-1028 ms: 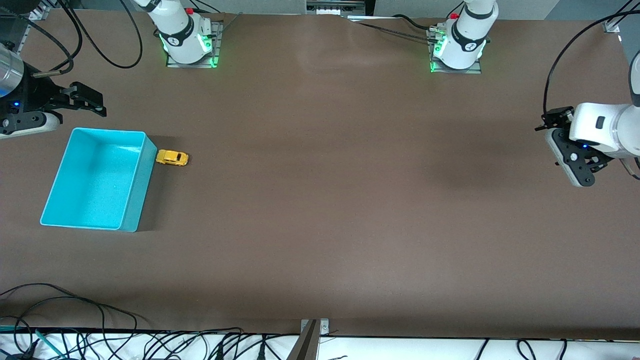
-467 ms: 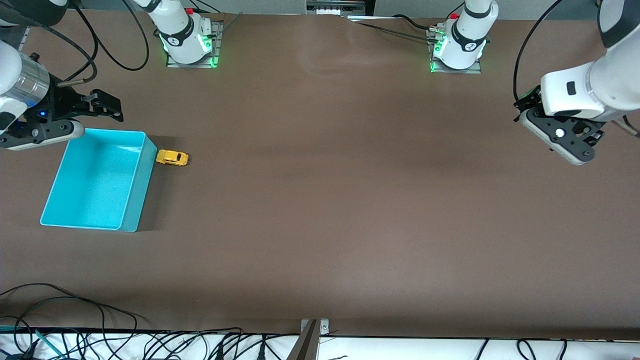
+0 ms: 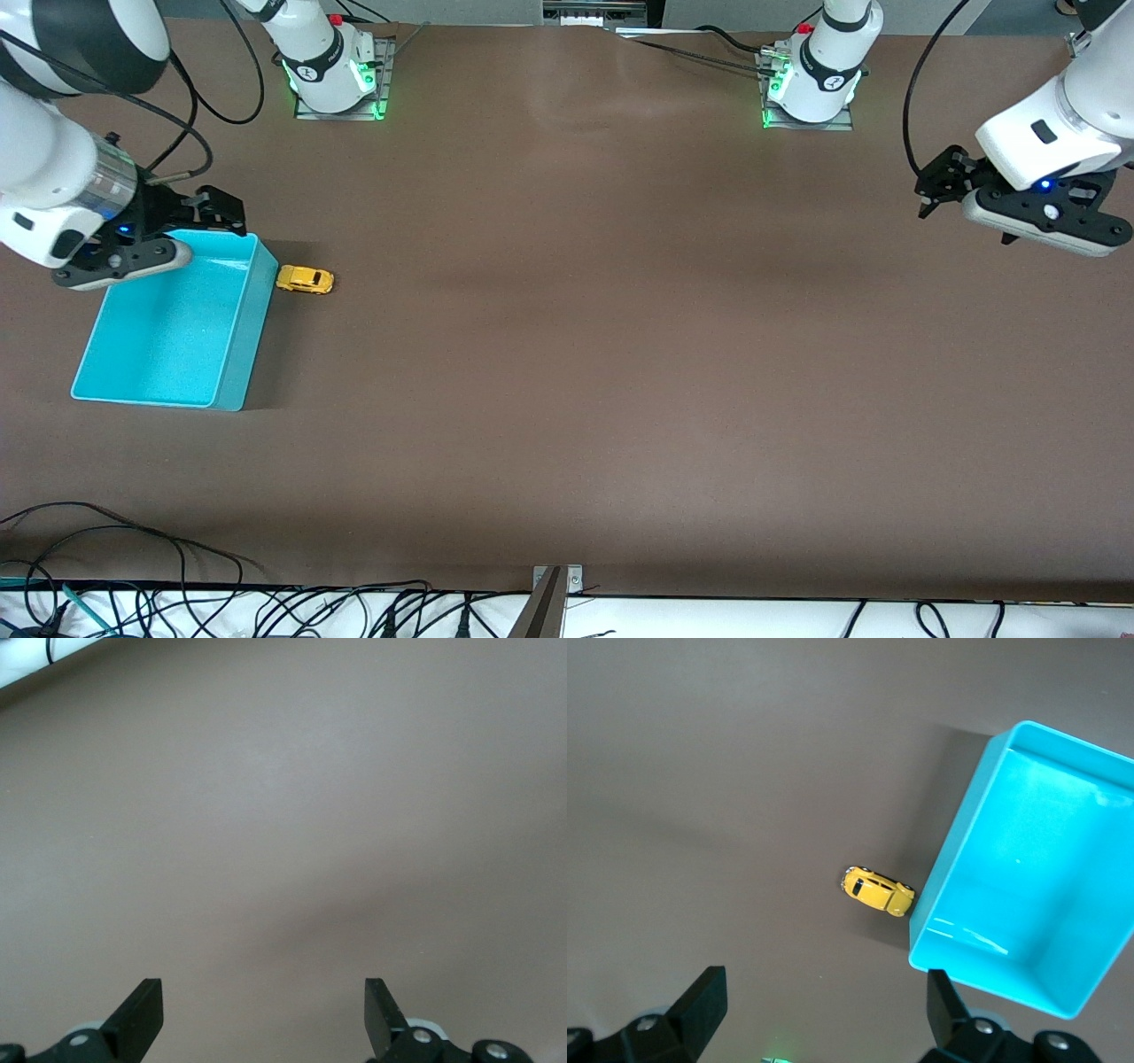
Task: Wind up and store yellow beetle car
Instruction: 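Lower the right gripper over the yellow car beside the bin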
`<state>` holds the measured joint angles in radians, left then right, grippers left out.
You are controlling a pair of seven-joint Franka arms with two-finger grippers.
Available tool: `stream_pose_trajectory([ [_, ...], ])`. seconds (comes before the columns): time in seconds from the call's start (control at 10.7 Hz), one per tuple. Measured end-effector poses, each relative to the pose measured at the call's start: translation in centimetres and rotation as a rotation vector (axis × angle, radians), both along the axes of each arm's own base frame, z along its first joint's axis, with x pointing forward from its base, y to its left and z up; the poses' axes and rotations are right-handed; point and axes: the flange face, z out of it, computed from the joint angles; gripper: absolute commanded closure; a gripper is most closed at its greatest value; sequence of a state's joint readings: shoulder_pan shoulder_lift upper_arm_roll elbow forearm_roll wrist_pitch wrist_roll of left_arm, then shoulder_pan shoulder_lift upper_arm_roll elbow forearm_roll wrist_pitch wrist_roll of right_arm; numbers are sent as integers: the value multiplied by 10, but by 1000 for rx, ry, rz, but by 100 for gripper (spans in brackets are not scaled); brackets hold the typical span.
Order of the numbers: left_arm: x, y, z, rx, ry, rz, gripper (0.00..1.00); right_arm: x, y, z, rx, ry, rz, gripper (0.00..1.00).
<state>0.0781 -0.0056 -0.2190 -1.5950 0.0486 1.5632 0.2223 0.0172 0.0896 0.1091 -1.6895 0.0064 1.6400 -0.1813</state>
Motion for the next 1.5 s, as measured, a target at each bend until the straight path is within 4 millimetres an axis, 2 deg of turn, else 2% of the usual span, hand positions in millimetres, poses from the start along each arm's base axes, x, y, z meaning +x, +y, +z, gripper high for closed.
stream_pose_trajectory([
  [0.09,-8,1,-1,-43,7,24,0,-1,3,-14,6,2,46,0],
  [0.19,-13,11,-1,-76,12,51,0,-3,4,-28,12,6,91,0],
  [0.37,-14,27,-2,-85,15,88,0,-8,3,-59,25,20,192,0],
  [0.84,-20,27,-7,-70,63,192,0,-32,0,-136,69,14,502,0],
  [1.21,-20,27,-7,-70,62,199,0,-55,-8,-184,98,-28,784,0],
  [1.5,-20,27,-7,-70,62,201,0,-68,-26,-213,101,-65,903,0],
])
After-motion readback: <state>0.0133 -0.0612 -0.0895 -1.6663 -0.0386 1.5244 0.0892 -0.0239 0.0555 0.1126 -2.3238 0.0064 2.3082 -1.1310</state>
